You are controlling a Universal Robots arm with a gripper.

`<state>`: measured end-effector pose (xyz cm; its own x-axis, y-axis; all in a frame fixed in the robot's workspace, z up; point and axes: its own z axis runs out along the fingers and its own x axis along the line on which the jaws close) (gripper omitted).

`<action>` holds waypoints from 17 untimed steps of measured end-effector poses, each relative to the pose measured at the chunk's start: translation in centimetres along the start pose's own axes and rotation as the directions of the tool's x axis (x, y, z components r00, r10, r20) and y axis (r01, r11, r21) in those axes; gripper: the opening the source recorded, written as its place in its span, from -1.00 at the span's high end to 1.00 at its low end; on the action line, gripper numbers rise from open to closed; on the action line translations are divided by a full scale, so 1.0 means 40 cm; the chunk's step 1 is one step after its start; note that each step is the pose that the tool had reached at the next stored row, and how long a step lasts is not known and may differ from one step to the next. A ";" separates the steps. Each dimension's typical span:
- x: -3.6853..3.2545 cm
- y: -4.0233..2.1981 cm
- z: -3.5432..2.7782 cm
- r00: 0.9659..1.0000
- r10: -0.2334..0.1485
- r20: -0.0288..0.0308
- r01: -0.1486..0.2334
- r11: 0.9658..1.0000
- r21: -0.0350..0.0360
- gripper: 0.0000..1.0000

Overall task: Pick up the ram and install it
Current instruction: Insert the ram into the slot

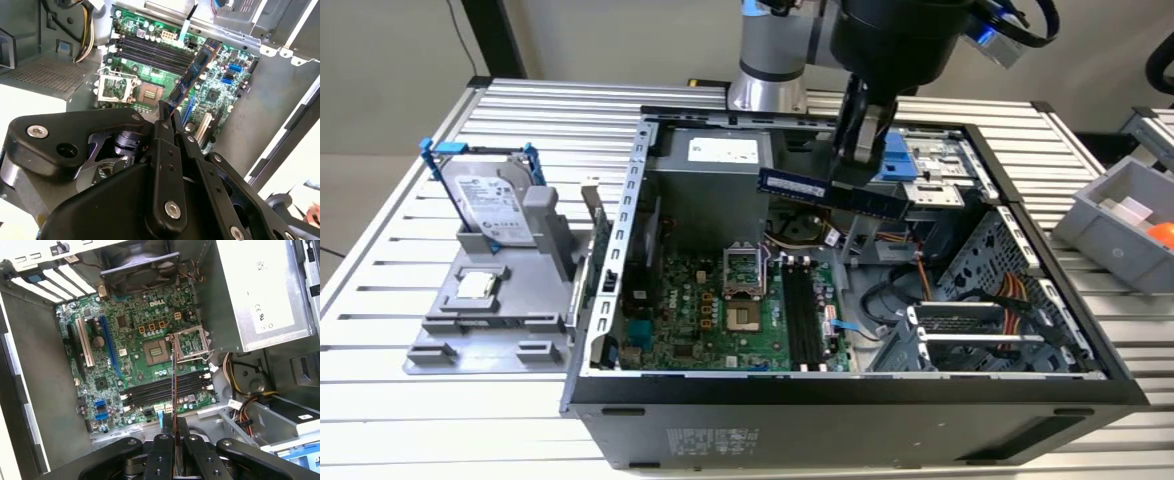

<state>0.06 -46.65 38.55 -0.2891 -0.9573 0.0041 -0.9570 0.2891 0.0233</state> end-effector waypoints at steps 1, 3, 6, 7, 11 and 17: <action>0.000 0.000 0.000 1.000 0.009 0.000 -0.009 1.000 0.000 1.00; 0.000 0.000 0.000 1.000 0.026 0.001 -0.026 1.000 0.000 1.00; 0.000 0.000 0.000 0.999 0.049 0.001 -0.049 0.999 0.000 1.00; 0.000 0.000 0.000 0.998 0.057 0.001 -0.057 0.998 0.000 1.00; 0.000 0.000 0.000 0.996 0.090 0.002 -0.090 0.996 0.000 1.00; 0.000 0.000 0.000 0.991 0.137 0.003 -0.137 0.991 -0.001 1.00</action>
<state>0.06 -46.65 38.55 -0.4173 -0.9088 0.0041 -0.9085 0.4173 0.0233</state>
